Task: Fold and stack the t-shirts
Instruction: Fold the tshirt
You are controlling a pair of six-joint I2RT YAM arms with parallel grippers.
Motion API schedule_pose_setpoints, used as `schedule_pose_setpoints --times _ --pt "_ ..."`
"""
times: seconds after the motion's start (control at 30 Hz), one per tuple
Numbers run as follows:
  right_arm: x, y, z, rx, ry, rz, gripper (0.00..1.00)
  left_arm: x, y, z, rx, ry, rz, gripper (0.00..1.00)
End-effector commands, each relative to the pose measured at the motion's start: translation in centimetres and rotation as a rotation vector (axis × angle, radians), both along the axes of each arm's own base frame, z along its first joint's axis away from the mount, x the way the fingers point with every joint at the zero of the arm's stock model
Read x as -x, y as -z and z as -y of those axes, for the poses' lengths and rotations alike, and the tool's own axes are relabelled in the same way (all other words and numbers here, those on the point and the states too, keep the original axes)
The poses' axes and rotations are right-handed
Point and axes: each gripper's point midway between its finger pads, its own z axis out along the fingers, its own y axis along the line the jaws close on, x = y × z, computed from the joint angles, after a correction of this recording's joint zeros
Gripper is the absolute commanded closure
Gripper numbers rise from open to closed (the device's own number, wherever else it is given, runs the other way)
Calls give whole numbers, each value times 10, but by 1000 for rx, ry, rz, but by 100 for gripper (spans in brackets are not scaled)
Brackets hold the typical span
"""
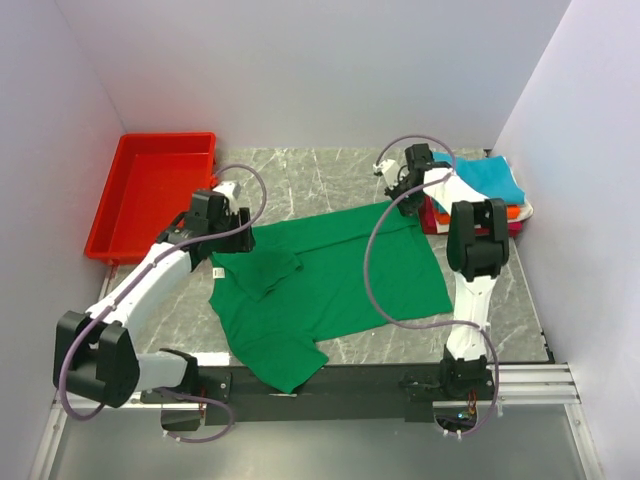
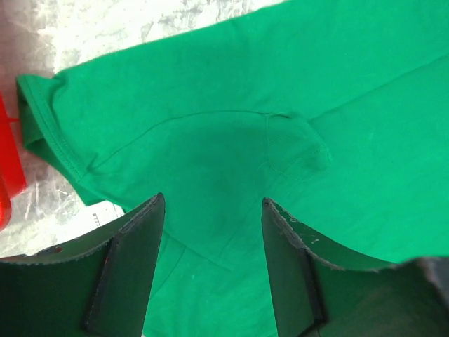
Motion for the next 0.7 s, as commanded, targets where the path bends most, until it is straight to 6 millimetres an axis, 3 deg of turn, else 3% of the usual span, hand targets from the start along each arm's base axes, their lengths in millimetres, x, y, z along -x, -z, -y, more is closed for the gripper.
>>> schedule_pose_setpoints --times 0.0,0.13,0.17,0.33,0.43,0.67 --pt "-1 -2 14 86 42 -46 95 -9 -24 -9 -19 -30 101 37" --pt "2 10 21 147 14 -117 95 -7 -38 -21 -40 -63 167 33" --pt "5 22 27 191 16 -153 95 -7 -40 -22 -43 -67 181 31" --pt "-23 29 31 234 55 -146 96 -6 -53 -32 -49 -102 239 26" --pt "-43 27 32 248 86 -113 97 -4 -48 -34 -56 -106 233 23" --pt "-64 22 28 239 110 -48 96 -14 -36 -24 1 -87 180 24"
